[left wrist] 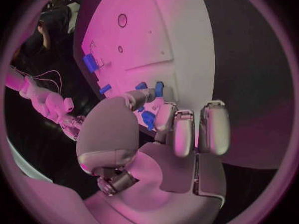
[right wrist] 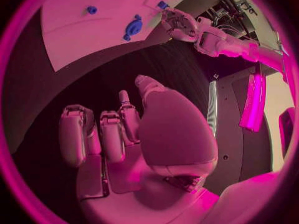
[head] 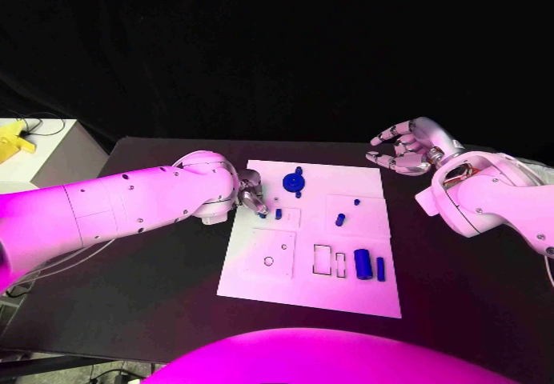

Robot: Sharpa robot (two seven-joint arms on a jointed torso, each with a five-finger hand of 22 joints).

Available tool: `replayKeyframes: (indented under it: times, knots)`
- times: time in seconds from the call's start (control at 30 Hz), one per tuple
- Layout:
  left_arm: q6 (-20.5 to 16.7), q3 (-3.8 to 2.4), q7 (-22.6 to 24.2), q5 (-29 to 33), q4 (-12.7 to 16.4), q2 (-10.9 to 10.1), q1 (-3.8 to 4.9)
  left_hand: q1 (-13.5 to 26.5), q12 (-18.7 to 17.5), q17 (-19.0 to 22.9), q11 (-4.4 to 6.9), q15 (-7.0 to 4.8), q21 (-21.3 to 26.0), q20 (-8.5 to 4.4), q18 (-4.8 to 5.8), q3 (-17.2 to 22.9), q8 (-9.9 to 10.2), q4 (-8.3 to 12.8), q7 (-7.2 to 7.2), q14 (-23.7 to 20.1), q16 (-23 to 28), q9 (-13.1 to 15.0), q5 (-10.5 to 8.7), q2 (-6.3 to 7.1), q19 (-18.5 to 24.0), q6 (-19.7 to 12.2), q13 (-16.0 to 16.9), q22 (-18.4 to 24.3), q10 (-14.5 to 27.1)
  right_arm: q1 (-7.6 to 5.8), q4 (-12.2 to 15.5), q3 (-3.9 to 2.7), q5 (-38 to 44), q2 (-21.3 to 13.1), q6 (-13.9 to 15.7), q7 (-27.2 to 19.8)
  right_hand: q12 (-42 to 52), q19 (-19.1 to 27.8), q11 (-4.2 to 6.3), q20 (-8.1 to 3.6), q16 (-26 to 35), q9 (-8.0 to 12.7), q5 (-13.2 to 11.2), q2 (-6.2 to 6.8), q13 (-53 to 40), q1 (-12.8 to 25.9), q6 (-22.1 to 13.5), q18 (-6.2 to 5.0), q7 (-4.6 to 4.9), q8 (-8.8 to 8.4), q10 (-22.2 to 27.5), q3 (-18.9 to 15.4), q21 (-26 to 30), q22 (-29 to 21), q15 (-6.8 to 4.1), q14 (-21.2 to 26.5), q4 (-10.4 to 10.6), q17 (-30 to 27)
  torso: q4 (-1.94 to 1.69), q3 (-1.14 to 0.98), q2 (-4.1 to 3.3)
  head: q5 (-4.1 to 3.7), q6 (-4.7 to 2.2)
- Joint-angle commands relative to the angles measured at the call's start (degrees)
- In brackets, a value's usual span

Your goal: Assemble the parts on the task board

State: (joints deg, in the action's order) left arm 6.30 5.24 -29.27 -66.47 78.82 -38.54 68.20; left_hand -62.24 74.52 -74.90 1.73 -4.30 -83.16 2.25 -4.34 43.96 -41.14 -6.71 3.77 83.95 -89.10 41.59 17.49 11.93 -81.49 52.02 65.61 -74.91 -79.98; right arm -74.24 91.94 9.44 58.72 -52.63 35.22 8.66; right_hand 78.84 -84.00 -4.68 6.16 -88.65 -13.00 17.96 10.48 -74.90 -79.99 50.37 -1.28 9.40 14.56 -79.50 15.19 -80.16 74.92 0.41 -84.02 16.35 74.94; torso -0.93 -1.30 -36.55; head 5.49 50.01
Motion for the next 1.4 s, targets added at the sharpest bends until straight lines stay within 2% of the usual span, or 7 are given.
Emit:
replayKeyframes:
  times: [0.03,0.37,0.53,0.6,0.73,0.9,1.4]
  knots:
    - [1.55,0.29,0.44,0.79,0.40,0.22,-0.45,0.57,0.20,-13.61,-0.02,-0.32,-0.29,-0.30,1.14,7.77,-0.34,8.10,-1.36,5.64,-0.22,0.08,-0.19,-0.02,-0.31,1.36,-0.06,-1.67,-0.27,0.02,0.02,-0.01,0.23,0.01,-0.50,-0.61,-0.04,-2.23,0.11,-0.14,0.20,0.05,0.35,0.03,-3.49,0.58,-0.26,-0.96,0.08,0.37,0.22,0.32,0.36,9.86,-0.19,-5.15,0.12,12.02,-0.03,0.05,-0.02,-0.01,-0.01]
    - [-0.02,0.29,0.55,0.79,0.23,0.22,-0.46,2.04,-0.14,-13.39,0.32,-0.63,-0.14,-0.61,1.10,5.86,-0.31,7.04,-1.83,5.57,-0.11,-0.03,-0.48,0.63,-0.22,1.15,-0.38,-1.48,-0.16,0.02,-0.12,-0.01,0.23,0.08,-0.38,-0.66,-0.09,-2.20,0.11,-0.15,0.27,0.07,0.37,0.04,-3.42,0.69,-0.28,-0.97,0.08,0.38,0.27,0.46,0.45,9.82,-0.19,-5.12,0.14,11.90,-0.02,0.05,0.02,0.06,-0.01]
    - [-0.09,0.29,0.56,0.80,0.12,0.18,-0.46,3.14,-0.31,-13.34,0.58,-0.87,-0.04,-0.86,1.09,3.72,-0.20,5.77,-2.17,5.56,-0.08,-0.30,-0.89,0.87,-0.20,1.31,-0.48,-1.41,-0.01,0.02,-0.15,-0.01,0.23,0.07,-0.31,-0.68,-0.09,-2.20,0.11,-0.15,0.27,0.07,0.37,0.04,-3.42,0.69,-0.28,-0.97,0.08,0.38,0.27,0.46,0.45,9.82,-0.19,-5.12,0.14,11.90,0.03,0.02,0.00,0.02,-0.01]
    - [0.06,0.29,0.54,0.74,0.06,0.16,-0.46,3.97,-0.29,-13.37,0.68,-0.95,-0.02,-0.94,1.11,2.44,-0.10,4.84,-2.30,5.57,-0.09,-0.52,-1.07,1.17,-0.22,1.56,-0.38,-1.42,0.02,0.02,-0.16,-0.01,0.23,0.06,-0.27,-0.68,-0.15,-2.15,0.11,-0.15,0.30,0.08,0.37,0.05,-3.36,0.75,-0.29,-1.00,0.08,0.38,0.32,0.50,0.60,9.75,-0.19,-5.10,0.15,11.84,0.03,0.01,0.00,0.05,-0.01]
    - [0.21,0.29,0.51,0.72,-0.14,0.14,-0.46,6.39,-0.32,-13.30,0.69,-1.01,0.08,-1.04,1.11,-2.93,0.23,1.47,-2.32,5.55,-0.06,-1.17,-1.39,1.66,-0.24,2.34,-0.25,-1.40,0.18,0.02,-0.17,-0.01,0.23,0.06,-0.24,-0.69,-0.26,-2.09,0.11,-0.15,0.35,0.08,0.37,0.06,-3.24,0.79,-0.30,-1.04,0.08,0.38,0.43,0.51,0.77,9.66,-0.19,-5.07,0.16,11.74,0.02,-0.03,-0.01,-0.01,-0.01]
    - [0.07,0.30,0.47,0.79,-0.58,0.12,-0.45,6.66,-0.39,-13.26,0.59,-0.98,0.15,-1.05,1.12,-7.69,0.51,-0.78,-2.20,5.53,-0.03,-1.65,-1.54,1.71,-0.29,2.63,-0.17,-1.43,0.29,0.02,-0.18,-0.01,0.24,0.05,-0.21,-0.71,-0.29,-2.06,0.11,-0.15,0.37,0.09,0.37,0.07,-3.21,0.80,-0.31,-1.06,0.09,0.37,0.46,0.52,0.84,9.63,-0.19,-5.06,0.16,11.70,0.02,0.00,-0.03,-0.07,-0.01]
    - [-1.04,0.28,0.37,0.26,-1.45,-0.06,-0.45,6.64,-0.78,-13.16,0.43,-0.85,0.44,-0.95,1.03,-11.74,0.68,-3.26,-2.03,5.50,0.03,-1.95,-1.37,1.54,-0.04,2.55,-0.57,-1.04,0.64,0.02,-0.11,-0.01,0.80,-0.05,0.04,-0.26,-0.40,-1.91,0.11,-0.16,0.58,0.13,0.74,0.07,-3.09,0.79,-0.40,-1.15,0.09,0.36,0.58,0.82,1.28,9.41,-0.20,-4.96,0.09,11.33,0.01,-0.01,-0.03,-0.27,-0.01]
